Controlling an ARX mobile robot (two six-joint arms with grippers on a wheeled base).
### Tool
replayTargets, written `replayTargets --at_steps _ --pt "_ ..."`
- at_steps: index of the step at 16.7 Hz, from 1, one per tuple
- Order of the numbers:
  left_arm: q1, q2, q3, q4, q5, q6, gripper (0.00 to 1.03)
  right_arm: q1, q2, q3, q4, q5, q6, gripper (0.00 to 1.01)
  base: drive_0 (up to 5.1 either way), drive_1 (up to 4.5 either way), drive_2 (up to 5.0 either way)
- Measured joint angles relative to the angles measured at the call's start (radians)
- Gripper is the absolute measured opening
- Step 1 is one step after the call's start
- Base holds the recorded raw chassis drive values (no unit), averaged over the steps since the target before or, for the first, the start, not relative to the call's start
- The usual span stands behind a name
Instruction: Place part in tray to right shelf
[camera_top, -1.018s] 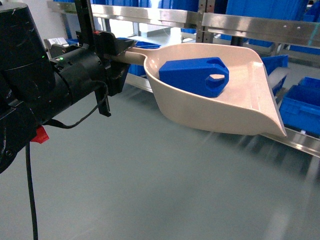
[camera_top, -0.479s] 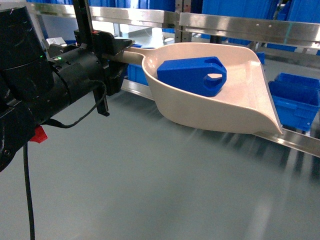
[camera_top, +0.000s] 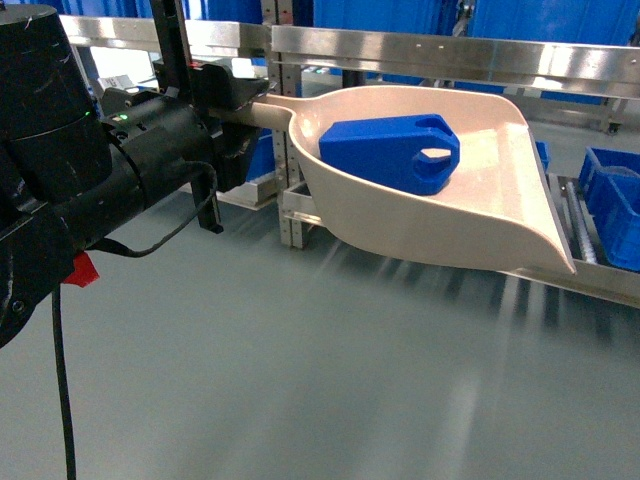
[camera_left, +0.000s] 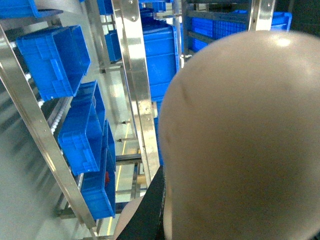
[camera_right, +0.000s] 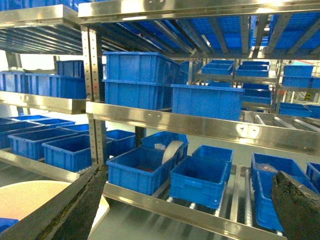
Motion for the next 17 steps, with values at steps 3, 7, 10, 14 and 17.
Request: replayTargets --at_steps 3,7,10,14,17 --pt "0.000 0.000 0.000 0.000 0.000 0.000 0.16 0.000 0.000 0.000 0.000 0.000 0.000 0.98 -1.5 -1.54 -1.5" --pt "0.000 0.000 0.000 0.000 0.000 0.000 0.16 0.000 0.000 0.000 0.000 0.000 0.000 0.98 -1.6 -1.55 -1.6" --pt "0.000 0.000 0.000 0.000 0.000 0.000 0.16 0.000 0.000 0.000 0.000 0.000 0.000 0.98 -1.7 -1.70 -1.7" --pt "0.000 0.000 0.000 0.000 0.000 0.000 0.16 0.000 0.000 0.000 0.000 0.000 0.000 0.98 -1.6 -1.55 -1.6" --pt "0.001 0.000 0.000 0.000 0.001 0.000 0.16 0.000 0.000 0.000 0.000 0.000 0.000 0.98 -1.6 -1.64 -1.6"
